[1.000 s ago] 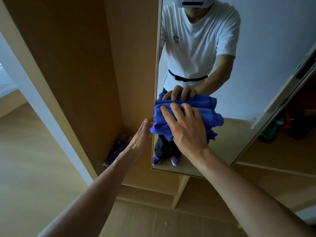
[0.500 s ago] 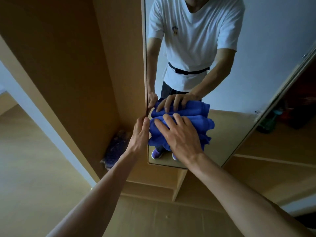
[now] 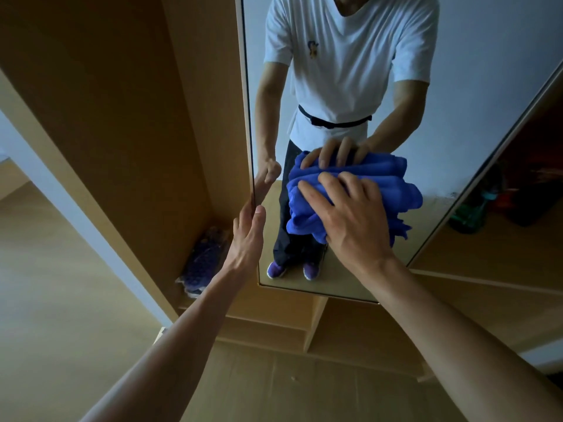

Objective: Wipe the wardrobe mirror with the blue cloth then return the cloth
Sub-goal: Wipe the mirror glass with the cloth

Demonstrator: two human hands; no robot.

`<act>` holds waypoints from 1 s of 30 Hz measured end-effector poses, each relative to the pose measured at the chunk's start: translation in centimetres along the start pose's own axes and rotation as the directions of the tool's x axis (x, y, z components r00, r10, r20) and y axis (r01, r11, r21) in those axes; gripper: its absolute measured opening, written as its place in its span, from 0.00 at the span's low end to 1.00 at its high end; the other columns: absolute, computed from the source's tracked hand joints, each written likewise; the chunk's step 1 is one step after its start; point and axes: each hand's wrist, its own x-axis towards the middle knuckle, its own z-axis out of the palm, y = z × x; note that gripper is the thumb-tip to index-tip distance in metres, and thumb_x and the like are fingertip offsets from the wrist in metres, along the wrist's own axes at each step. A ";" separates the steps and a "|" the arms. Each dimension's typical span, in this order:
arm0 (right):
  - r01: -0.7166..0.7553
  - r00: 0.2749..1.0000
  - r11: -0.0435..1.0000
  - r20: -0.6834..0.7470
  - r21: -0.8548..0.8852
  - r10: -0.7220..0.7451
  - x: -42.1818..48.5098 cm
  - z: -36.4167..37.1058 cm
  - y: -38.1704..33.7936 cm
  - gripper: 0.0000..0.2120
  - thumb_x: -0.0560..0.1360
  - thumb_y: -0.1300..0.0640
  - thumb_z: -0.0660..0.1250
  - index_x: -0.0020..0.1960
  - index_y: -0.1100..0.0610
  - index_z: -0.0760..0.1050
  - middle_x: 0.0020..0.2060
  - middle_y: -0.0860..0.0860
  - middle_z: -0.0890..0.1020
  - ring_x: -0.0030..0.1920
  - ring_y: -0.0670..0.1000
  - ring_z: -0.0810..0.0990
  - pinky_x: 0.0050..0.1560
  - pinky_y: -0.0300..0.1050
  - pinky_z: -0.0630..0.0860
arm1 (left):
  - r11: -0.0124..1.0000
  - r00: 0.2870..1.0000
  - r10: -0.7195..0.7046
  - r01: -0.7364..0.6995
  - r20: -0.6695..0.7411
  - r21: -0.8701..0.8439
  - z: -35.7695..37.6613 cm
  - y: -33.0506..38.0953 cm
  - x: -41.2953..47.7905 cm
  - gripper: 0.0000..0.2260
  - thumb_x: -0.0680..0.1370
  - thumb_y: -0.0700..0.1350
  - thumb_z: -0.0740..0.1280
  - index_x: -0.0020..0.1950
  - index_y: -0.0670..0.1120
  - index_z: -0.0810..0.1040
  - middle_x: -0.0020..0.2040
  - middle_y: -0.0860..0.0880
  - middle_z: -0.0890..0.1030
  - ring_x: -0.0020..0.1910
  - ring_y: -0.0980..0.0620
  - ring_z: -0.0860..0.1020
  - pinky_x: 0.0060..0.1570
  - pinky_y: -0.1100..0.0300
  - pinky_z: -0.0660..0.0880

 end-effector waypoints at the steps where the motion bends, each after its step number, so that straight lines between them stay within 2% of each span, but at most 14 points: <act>1: 0.003 1.000 1.000 0.026 -0.002 -0.003 -0.5 0.6 -0.2 0.28 0.72 0.57 0.62 0.73 0.52 0.70 0.66 0.55 0.76 0.63 0.60 0.74 0.59 0.57 0.69 | 1.000 1.000 -0.004 0.004 -0.006 0.003 0.1 0.0 0.1 0.25 0.84 0.63 0.50 0.81 0.59 0.58 0.74 0.53 0.66 0.72 0.52 0.64 0.67 0.51 0.60; 4: 0.016 0.995 1.000 0.096 -0.014 -0.015 -2.3 2.7 -0.9 0.27 0.72 0.59 0.64 0.72 0.52 0.71 0.66 0.55 0.76 0.63 0.61 0.74 0.59 0.58 0.71 | 1.000 1.000 -0.018 0.018 -0.013 0.008 0.2 0.3 0.1 0.29 0.80 0.67 0.53 0.80 0.59 0.59 0.73 0.51 0.67 0.70 0.51 0.66 0.67 0.50 0.63; 7: 0.042 0.982 0.998 0.188 -0.047 -0.032 -3.6 4.1 -0.9 0.30 0.72 0.51 0.75 0.72 0.51 0.71 0.66 0.55 0.76 0.63 0.61 0.75 0.60 0.57 0.72 | 1.000 1.000 0.014 -0.014 -0.009 -0.001 0.5 0.7 -0.2 0.32 0.76 0.66 0.55 0.79 0.59 0.59 0.70 0.58 0.66 0.74 0.52 0.64 0.67 0.51 0.62; 9: 0.048 0.975 0.998 0.218 -0.039 -0.038 -3.6 4.2 -0.9 0.31 0.70 0.49 0.77 0.71 0.51 0.72 0.66 0.54 0.76 0.63 0.60 0.75 0.59 0.55 0.73 | 1.000 1.000 0.018 -0.018 -0.012 0.009 0.6 0.7 -0.4 0.34 0.76 0.66 0.56 0.81 0.59 0.57 0.74 0.57 0.65 0.75 0.53 0.61 0.71 0.48 0.62; 14: -0.004 0.991 0.998 0.137 0.056 -0.004 -3.0 2.3 0.1 0.30 0.68 0.60 0.76 0.69 0.51 0.74 0.62 0.56 0.78 0.56 0.60 0.75 0.55 0.55 0.73 | 1.000 1.000 0.015 -0.015 -0.001 0.020 1.0 1.1 -1.0 0.38 0.74 0.66 0.60 0.82 0.58 0.54 0.79 0.51 0.61 0.78 0.51 0.60 0.74 0.42 0.62; 18: -0.064 0.997 0.996 0.056 0.056 0.061 -2.1 -0.2 2.4 0.31 0.68 0.59 0.75 0.70 0.51 0.74 0.64 0.56 0.77 0.57 0.61 0.75 0.56 0.56 0.72 | 0.999 0.999 -0.031 0.031 -0.009 0.042 1.5 1.0 -1.1 0.42 0.72 0.68 0.60 0.83 0.56 0.50 0.82 0.50 0.56 0.79 0.48 0.59 0.75 0.43 0.62; 22: -0.053 0.999 0.998 -0.013 0.033 0.053 -1.8 -1.2 4.2 0.32 0.68 0.58 0.76 0.71 0.50 0.73 0.64 0.55 0.76 0.58 0.60 0.75 0.58 0.56 0.70 | 0.997 0.999 -0.045 0.046 -0.026 0.054 2.0 0.8 -1.1 0.44 0.72 0.70 0.59 0.83 0.56 0.48 0.83 0.50 0.54 0.79 0.46 0.59 0.72 0.44 0.63; 27: -0.040 0.999 0.999 -0.026 0.022 0.041 -3.2 0.5 4.9 0.29 0.71 0.59 0.73 0.71 0.50 0.73 0.65 0.55 0.76 0.61 0.59 0.75 0.59 0.56 0.69 | 0.995 0.997 -0.032 0.038 -0.068 0.088 2.5 0.3 -1.0 0.44 0.72 0.70 0.59 0.83 0.55 0.47 0.83 0.50 0.52 0.79 0.45 0.60 0.67 0.49 0.63; 30: -0.037 0.999 0.999 0.003 0.033 0.037 -4.8 2.3 4.8 0.28 0.71 0.60 0.72 0.70 0.50 0.73 0.64 0.55 0.77 0.61 0.60 0.75 0.59 0.56 0.70 | 0.996 0.997 -0.016 0.023 -0.074 0.085 2.6 0.1 -1.0 0.44 0.72 0.69 0.59 0.83 0.55 0.47 0.83 0.50 0.52 0.80 0.46 0.59 0.70 0.47 0.63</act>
